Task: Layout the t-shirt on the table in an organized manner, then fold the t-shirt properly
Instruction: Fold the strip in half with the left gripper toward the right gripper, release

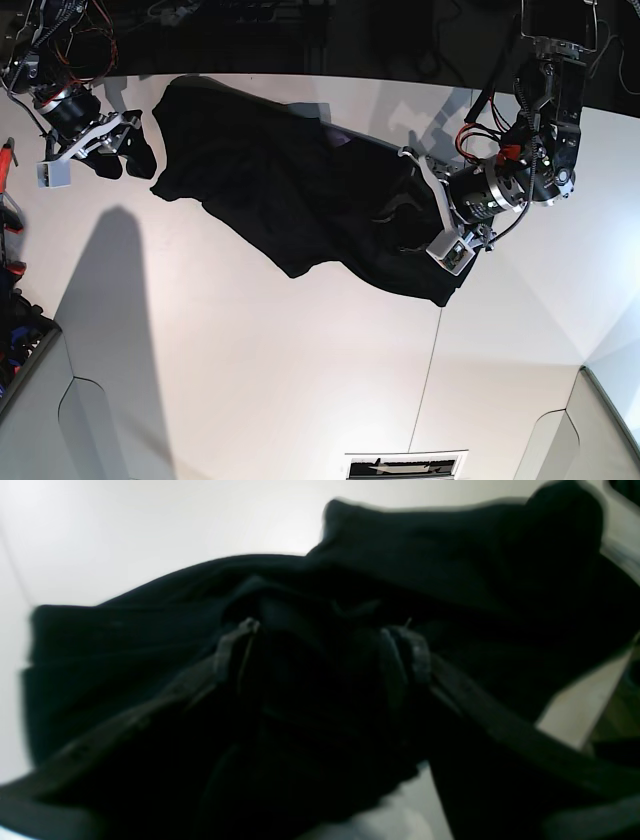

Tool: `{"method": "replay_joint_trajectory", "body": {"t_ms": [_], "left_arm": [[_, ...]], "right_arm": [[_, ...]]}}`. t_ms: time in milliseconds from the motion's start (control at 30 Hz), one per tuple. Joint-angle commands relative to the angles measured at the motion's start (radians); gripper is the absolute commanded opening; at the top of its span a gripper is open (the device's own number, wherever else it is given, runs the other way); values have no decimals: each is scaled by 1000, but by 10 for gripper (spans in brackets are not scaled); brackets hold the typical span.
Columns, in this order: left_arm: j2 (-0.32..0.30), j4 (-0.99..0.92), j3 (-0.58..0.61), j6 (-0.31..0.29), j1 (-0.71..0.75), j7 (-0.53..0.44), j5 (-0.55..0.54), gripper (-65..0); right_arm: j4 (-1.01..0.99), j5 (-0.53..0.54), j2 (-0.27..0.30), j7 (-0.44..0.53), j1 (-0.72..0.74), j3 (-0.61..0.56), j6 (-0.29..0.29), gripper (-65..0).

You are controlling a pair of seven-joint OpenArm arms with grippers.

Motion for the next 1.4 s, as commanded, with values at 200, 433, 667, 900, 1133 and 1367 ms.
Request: {"method": "replay_joint_trajectory", "body": {"t_ms": [200,433,667,900,1133,1367], "left_arm": [[7,14,-4,-14,-4,71,-248,-270],[3,15,-13,-43,-5,80,-306,-270],[-2,49,-120,-47,-4,196,-549,-270],[-2,56,-209,-47,-4,210,-566,-270],[-2,27,-268,-47,-4,174,-445,-270],[-2,-52,-268,-47,-1,165,-430,-270]], "right_arm": [[14,15,-50,14,-12,5,8,-238],[-10,-41,-127,49,-11,5,8,-238],[-111,-54,-132,82,31,-5,8,-238],[-128,-48,-132,83,35,-127,8,-238],[-128,-48,-170,107,37,-196,8,-255],[-128,-76,-174,146,74,-151,7,-650]]}}
